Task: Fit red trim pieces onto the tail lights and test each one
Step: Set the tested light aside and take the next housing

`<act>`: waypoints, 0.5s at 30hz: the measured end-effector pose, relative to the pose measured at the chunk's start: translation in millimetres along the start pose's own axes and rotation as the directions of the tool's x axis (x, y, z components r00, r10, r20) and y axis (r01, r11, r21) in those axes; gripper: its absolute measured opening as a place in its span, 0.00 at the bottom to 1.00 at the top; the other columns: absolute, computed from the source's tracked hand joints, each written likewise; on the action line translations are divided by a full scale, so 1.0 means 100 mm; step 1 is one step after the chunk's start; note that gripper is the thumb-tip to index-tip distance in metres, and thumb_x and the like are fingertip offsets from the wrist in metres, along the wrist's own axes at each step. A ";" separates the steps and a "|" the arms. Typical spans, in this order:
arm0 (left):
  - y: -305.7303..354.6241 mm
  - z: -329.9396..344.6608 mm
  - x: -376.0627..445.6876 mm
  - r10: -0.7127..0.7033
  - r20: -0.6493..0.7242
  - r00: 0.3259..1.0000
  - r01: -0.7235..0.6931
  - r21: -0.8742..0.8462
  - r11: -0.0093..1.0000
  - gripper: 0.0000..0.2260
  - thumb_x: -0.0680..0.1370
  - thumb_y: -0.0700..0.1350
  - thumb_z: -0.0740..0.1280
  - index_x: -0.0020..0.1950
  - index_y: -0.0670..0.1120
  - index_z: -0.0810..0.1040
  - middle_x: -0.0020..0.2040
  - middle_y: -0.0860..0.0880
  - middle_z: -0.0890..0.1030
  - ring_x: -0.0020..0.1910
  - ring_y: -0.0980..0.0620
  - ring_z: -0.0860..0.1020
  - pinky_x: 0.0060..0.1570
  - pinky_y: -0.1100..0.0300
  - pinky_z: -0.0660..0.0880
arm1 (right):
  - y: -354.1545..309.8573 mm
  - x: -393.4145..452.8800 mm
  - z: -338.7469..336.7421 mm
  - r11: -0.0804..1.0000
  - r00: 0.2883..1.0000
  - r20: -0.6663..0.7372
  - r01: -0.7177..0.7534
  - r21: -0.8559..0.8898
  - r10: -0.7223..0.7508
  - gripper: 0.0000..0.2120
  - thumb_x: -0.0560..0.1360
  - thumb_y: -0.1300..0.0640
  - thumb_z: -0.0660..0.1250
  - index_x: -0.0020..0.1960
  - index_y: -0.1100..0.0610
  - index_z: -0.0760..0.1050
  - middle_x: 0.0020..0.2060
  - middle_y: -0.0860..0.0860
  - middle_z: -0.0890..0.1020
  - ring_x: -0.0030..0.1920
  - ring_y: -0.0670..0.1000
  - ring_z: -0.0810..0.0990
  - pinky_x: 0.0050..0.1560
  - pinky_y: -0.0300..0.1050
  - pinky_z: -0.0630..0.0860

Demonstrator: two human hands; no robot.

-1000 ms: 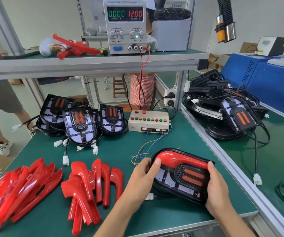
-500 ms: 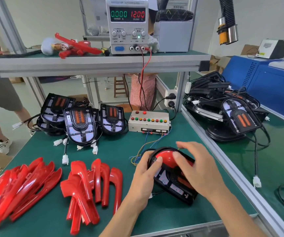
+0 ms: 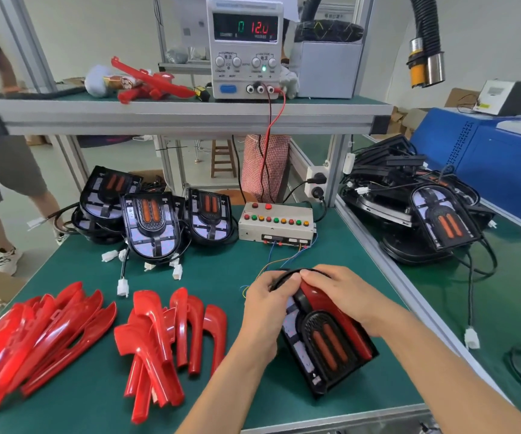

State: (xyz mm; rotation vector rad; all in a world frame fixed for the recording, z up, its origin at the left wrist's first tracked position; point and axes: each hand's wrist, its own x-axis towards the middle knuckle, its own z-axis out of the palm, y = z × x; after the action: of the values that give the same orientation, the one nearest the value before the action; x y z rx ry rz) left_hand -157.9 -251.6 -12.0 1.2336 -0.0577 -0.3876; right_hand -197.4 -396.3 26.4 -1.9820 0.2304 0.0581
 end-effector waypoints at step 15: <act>0.16 0.08 -0.03 0.156 0.095 0.983 -0.173 0.220 0.960 0.11 0.71 0.53 0.77 0.47 0.48 0.84 0.41 0.51 0.86 0.40 0.55 0.84 0.42 0.60 0.79 | 0.27 -0.11 0.19 0.928 0.928 -0.325 0.270 0.256 -0.180 0.15 0.75 0.39 0.66 0.50 0.48 0.83 0.46 0.49 0.86 0.47 0.48 0.83 0.53 0.50 0.77</act>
State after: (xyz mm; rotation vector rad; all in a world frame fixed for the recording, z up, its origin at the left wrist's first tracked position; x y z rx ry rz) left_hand -158.3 -253.2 6.2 1.4282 -0.2763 -0.2885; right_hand -212.3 -388.1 -3.9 -1.6963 0.1869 -0.4068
